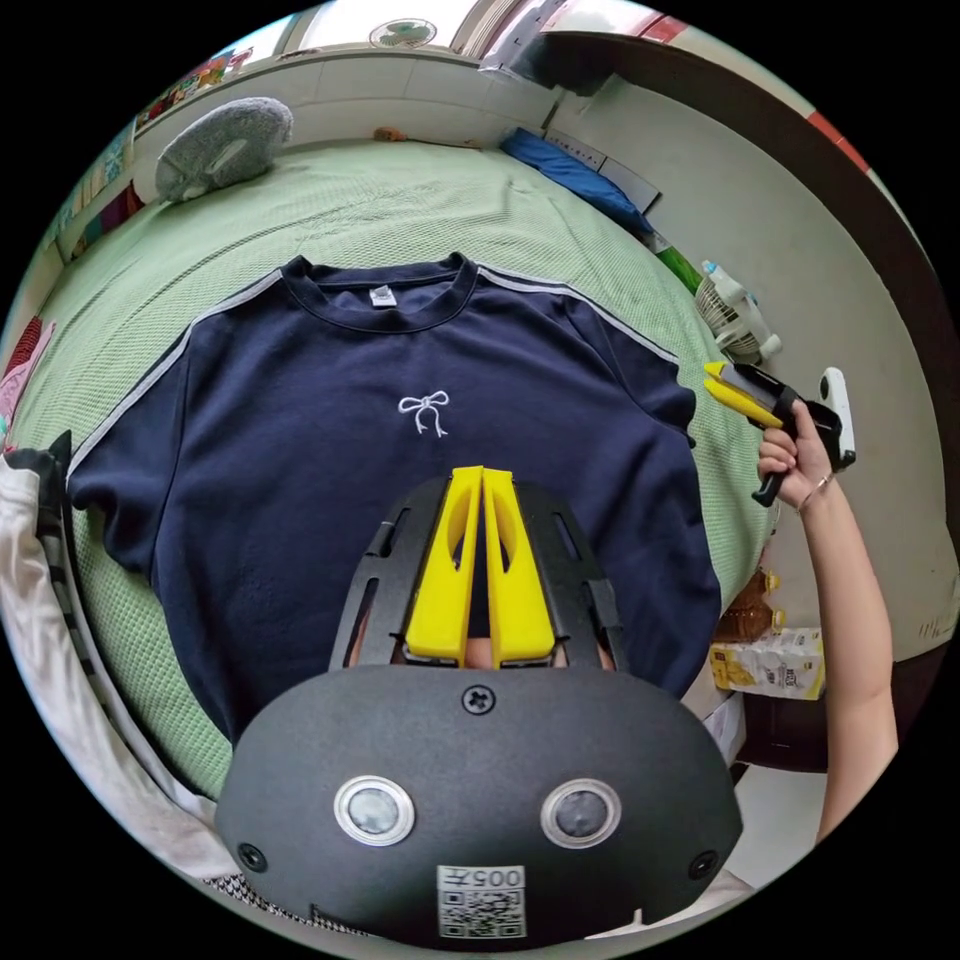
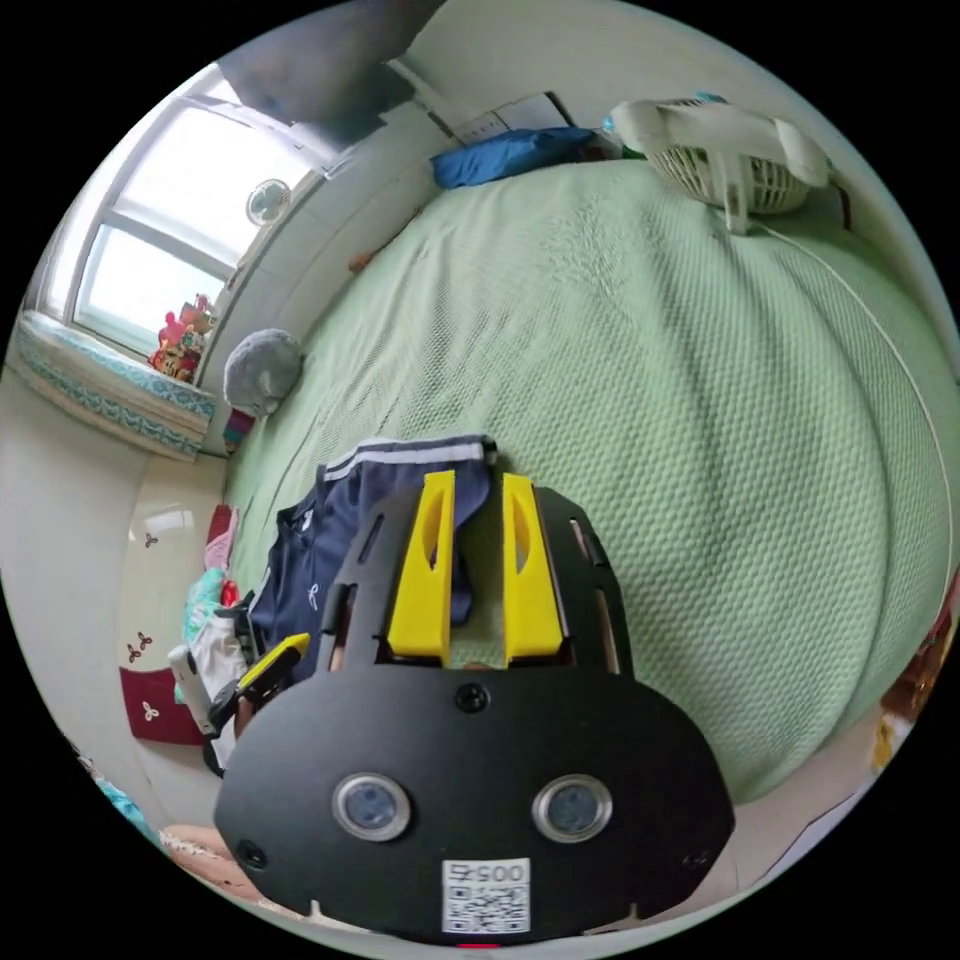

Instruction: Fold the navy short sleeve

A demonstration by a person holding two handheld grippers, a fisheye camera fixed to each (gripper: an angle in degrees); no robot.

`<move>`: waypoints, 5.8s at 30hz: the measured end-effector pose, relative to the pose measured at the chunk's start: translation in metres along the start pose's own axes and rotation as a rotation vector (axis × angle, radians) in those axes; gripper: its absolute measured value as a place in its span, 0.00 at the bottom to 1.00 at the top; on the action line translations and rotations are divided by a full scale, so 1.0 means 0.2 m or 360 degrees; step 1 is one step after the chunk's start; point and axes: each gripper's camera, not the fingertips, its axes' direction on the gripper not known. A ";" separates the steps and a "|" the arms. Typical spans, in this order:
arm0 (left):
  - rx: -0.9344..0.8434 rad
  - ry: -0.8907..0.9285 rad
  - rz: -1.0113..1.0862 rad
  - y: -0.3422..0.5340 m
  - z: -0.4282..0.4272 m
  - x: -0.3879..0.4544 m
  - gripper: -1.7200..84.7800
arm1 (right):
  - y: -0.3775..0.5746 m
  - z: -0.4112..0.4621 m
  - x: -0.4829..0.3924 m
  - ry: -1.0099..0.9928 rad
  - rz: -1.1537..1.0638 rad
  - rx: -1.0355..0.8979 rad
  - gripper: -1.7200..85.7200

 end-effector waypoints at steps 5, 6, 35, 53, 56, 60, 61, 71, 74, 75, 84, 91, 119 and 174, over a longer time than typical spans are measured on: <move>-0.0001 0.0017 -0.0029 -0.02 0.02 -0.03 0.02 | -0.10 0.14 -0.14 0.0095 -0.0056 -0.0020 0.11; 0.0001 0.0026 -0.0039 -0.02 0.03 -0.04 0.02 | -0.11 0.17 -0.16 0.0111 -0.0053 -0.0046 0.11; -0.0132 -0.0043 0.0062 -0.07 0.21 0.13 0.01 | 0.17 0.06 -1.26 0.0660 -0.0390 0.0185 0.01; 0.0072 -0.0030 0.0007 0.06 -0.06 0.10 0.02 | 1.07 0.26 -2.26 0.0660 -0.0861 0.0006 0.06; 0.0078 -0.0009 -0.0006 0.07 -0.10 0.09 0.02 | 1.12 0.02 -2.21 0.0550 -0.0749 0.0249 0.07; 0.0092 -0.0008 -0.0011 0.07 -0.13 0.07 0.02 | 1.11 -0.20 -2.00 0.0502 -0.0364 0.0416 0.08; 0.0076 0.0003 -0.0021 0.07 -0.13 0.07 0.02 | 1.11 -0.20 -1.94 0.0462 -0.0279 0.0405 0.08; 0.0040 -0.0023 0.0039 0.08 -0.15 0.11 0.02 | 1.14 -0.12 -1.88 0.0456 -0.0349 0.0551 0.09; 0.0048 0.0020 0.0039 0.07 -0.15 0.11 0.02 | 1.12 -0.03 -1.93 0.0441 -0.0446 0.0414 0.10; 0.0038 0.0006 0.0042 0.06 -0.14 0.11 0.02 | 1.11 0.03 -1.95 0.0485 -0.0468 0.0339 0.10; 0.0004 -0.0026 0.0013 0.08 -0.17 0.05 0.02 | 1.19 -0.03 -2.03 0.0773 -0.0433 0.0372 0.00; 0.0019 -0.0031 0.0012 0.14 -0.23 0.03 0.02 | 1.25 0.09 -1.95 0.0595 -0.0381 -0.0010 0.01; 0.0283 -0.0103 -0.0339 0.43 -0.67 -0.69 0.02 | 1.19 0.28 -2.03 0.0572 -0.0531 0.0053 0.01; 0.0568 -0.0006 -0.1377 1.28 -0.92 -2.10 0.16 | 1.17 0.32 -2.29 0.0270 -0.0744 -0.0015 0.01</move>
